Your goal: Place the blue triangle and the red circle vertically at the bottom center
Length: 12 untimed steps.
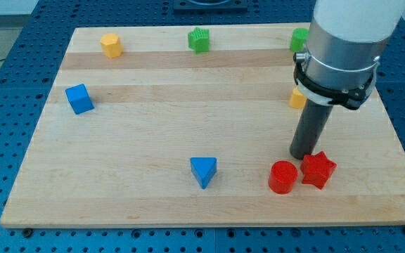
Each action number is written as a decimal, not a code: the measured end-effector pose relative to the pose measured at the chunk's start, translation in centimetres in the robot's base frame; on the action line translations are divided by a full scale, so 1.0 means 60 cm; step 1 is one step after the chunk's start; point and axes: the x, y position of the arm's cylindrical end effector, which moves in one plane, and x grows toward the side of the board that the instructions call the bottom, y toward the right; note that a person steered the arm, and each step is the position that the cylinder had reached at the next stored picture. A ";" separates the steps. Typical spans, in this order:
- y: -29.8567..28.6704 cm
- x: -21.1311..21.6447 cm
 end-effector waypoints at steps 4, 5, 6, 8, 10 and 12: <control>-0.148 -0.017; -0.182 0.065; -0.180 0.164; 0.023 0.162; -0.056 0.036; -0.036 0.130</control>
